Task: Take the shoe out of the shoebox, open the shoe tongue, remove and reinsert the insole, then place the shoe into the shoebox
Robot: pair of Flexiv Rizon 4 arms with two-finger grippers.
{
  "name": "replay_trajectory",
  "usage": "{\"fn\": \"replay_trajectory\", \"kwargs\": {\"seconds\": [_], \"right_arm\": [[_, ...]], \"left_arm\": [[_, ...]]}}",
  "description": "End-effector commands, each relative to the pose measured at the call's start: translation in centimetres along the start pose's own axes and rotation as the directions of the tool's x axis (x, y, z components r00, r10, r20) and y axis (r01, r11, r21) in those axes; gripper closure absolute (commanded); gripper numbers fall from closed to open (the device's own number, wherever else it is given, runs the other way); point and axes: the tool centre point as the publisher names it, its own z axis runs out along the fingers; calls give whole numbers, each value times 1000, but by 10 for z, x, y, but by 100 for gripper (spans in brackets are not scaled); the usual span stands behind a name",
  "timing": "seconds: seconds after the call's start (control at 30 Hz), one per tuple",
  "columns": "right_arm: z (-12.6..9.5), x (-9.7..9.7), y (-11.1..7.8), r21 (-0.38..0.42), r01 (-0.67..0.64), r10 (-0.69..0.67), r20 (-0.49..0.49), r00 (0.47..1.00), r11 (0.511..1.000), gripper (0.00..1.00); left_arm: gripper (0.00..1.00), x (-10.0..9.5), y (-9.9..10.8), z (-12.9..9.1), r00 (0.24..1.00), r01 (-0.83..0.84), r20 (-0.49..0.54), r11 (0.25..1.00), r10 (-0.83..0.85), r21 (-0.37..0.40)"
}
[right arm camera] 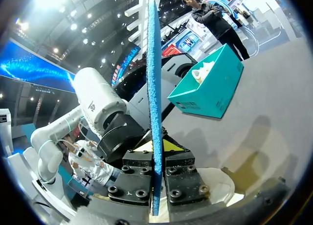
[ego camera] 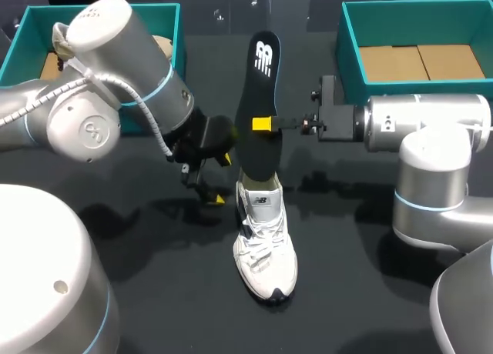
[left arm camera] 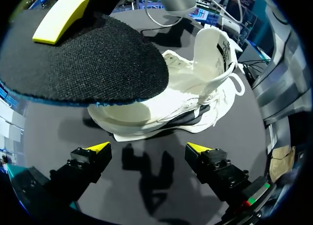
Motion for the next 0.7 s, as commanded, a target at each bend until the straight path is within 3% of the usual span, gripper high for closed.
{"fn": "replay_trajectory", "kwargs": {"seconds": [0.03,0.7], "right_arm": [[6,-2,-3,-11,1,-1,-1,1000,1000,100],[6,-10,-3,-42,28,-28,-12,1000,999,100]], "left_arm": [[0,-9,-5,9,1000,-4,-14,1000,4,-17],[0,-11,-10,13,999,-29,-34,998,28,-50]]}}
